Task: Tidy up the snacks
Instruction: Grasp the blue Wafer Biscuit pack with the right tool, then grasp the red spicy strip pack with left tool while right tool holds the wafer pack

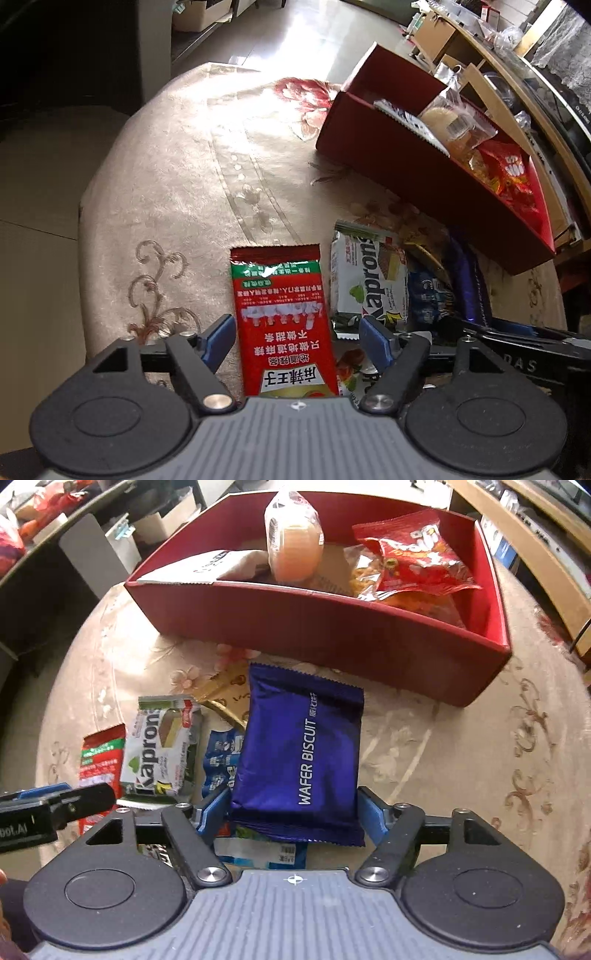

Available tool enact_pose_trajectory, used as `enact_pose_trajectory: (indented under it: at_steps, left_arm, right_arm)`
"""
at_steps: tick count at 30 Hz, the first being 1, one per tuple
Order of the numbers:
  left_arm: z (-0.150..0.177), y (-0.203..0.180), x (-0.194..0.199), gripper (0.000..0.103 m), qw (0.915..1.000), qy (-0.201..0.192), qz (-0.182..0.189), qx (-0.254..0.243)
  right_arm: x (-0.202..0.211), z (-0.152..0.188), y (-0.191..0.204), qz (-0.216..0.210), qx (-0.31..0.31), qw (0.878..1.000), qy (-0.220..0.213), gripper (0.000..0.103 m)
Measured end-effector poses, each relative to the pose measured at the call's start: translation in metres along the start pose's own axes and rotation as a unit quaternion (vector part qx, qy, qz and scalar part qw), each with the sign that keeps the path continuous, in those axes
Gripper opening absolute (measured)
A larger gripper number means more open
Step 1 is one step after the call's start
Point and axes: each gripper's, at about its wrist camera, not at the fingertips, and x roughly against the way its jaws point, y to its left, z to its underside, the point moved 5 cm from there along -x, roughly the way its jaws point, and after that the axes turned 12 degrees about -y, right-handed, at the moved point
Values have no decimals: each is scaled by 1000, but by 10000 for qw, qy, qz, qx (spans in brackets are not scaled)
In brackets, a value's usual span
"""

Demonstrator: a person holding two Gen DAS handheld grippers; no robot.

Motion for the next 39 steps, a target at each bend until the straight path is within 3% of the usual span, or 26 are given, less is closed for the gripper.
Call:
enact_pose_trajectory:
  at_steps: [6,19,23,25,28,30,31,34,36,37,39]
  left_arm:
    - [5,-11,-10,73,9991,-128,-295,-280]
    - [16,-6,8,37,9986,-227,-134,-452]
    - [19,-4,7,41,9993,-111,-68,-364]
    - [19,-2,5,51,9999,-30,-29,-130]
    - [15,-5,0,73,9997,-37,24,226]
    - [14,-10,-4,80,9997,-110,-87,217]
    - [14,-14,-6,82,9997,-136,-134,125]
    - [21,-29,-8,82,9976,-270,-387,-506]
    - [26,-30,-6,75,9959,-307,-467,-705]
    - [27,-30,-4,63,9950,-303,-517,-795]
    - [28,-23,2,57,9957,-273,-469,-752]
  right_arm:
    - [19,-1,-7,37,-15,9998,-183,76]
    - [54,19,-8,106,-119,9991,-381,75]
    - [62,36,-5,70,-96,9995,-294,69]
    - [63,45,-6,-15,-174,9997,-148,51]
    - [61,53,-7,84,-118,9999,-41,54]
    - [61,52,-11,77,-174,9998,-29,59]
    - [62,51,-14,49,-237,9997,-38,67]
    - [66,46,-22,114,-337,9992,-158,74]
    - [66,43,-27,122,-465,9987,-152,77]
    - [64,43,-27,129,-472,9987,-129,77]
    - [62,44,-27,123,-439,9989,-89,79]
